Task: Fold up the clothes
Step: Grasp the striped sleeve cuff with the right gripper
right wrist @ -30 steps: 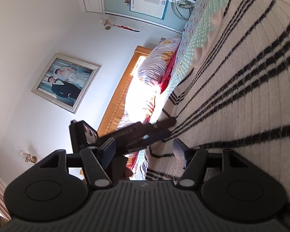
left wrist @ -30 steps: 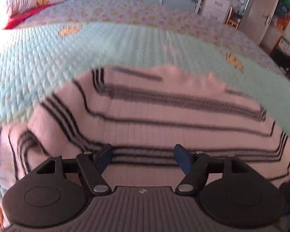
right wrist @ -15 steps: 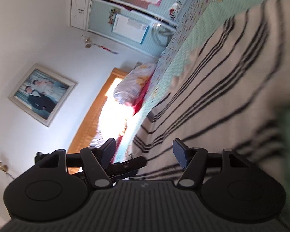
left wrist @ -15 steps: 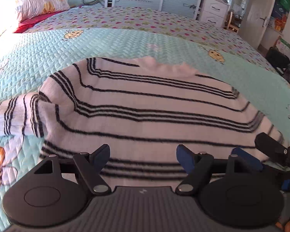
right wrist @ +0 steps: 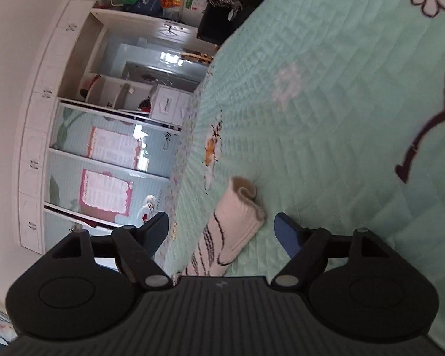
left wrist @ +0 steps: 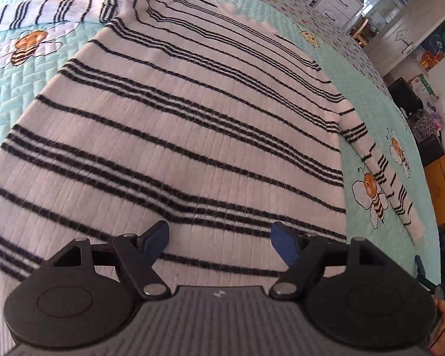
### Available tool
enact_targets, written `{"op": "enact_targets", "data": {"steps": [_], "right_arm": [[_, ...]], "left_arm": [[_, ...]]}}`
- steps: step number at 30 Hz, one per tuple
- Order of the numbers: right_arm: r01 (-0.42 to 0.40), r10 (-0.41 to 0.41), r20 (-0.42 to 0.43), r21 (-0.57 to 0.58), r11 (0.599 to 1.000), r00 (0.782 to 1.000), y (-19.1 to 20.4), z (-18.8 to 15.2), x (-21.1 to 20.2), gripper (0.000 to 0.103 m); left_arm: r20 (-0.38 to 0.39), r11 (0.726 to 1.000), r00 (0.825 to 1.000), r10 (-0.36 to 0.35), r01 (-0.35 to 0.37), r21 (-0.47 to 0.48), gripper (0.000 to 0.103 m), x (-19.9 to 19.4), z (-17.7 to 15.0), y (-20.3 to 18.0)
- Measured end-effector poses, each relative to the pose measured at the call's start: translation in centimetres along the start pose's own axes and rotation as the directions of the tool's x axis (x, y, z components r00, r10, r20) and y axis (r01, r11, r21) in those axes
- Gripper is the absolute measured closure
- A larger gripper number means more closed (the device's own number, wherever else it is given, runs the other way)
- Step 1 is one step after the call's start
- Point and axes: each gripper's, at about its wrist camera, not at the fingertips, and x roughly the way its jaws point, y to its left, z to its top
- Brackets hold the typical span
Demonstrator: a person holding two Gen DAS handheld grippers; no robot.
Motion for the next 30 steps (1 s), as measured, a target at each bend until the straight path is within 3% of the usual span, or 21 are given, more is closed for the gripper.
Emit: {"op": "enact_targets", "data": {"steps": [6,11,12,13,14,23,26,30], "right_arm": [[0.023,-0.038,-0.109,-0.140,0.990,0.993,2.2,1.3,5.2,0.027],[0.070,-0.123,-0.173,-0.282,0.957,0.977,4.4,1.1,7.9,0.030],[0.079,-0.147,-0.190,-0.324,0.943,0.971,4.9,0.8,8.3,0.051],[0.074,-0.148,-0.220,-0.313,0.947,0.964,4.8,0.8,8.6,0.093],[0.067,-0.145,-0.250,-0.297,0.952,0.957,4.6,0.9,8.8,0.098],[0.036,-0.051,-0.185,-0.085,0.996,0.981,2.5,-1.1,1.4,0.099],[0.115,-0.140,-0.154,-0.164,0.980,0.978,2.6,-1.5,1.7,0.099],[0.164,-0.194,-0.144,-0.197,0.967,0.970,2.7,-1.7,2.5,0.100]], "left_arm": [[-0.022,0.993,1.000,0.019,-0.021,-0.113,0.024,-0.9,-1.0,1.9],[-0.030,0.994,0.999,0.041,-0.043,-0.102,0.024,-0.6,-1.4,1.8],[-0.029,0.994,0.999,0.046,-0.048,-0.096,0.024,-0.5,-1.4,1.8],[-0.028,0.995,0.998,0.050,-0.053,-0.089,0.024,-0.4,-1.5,1.7],[-0.026,0.995,0.998,0.053,-0.055,-0.086,0.024,-0.4,-1.5,1.7],[-0.013,0.997,0.998,0.058,-0.058,-0.046,0.020,-0.1,-1.9,1.3],[-0.019,0.998,0.998,0.061,-0.062,-0.031,0.019,0.0,-1.9,1.2],[-0.011,0.998,0.999,0.038,-0.039,-0.047,0.018,0.0,-1.9,1.7]]}}
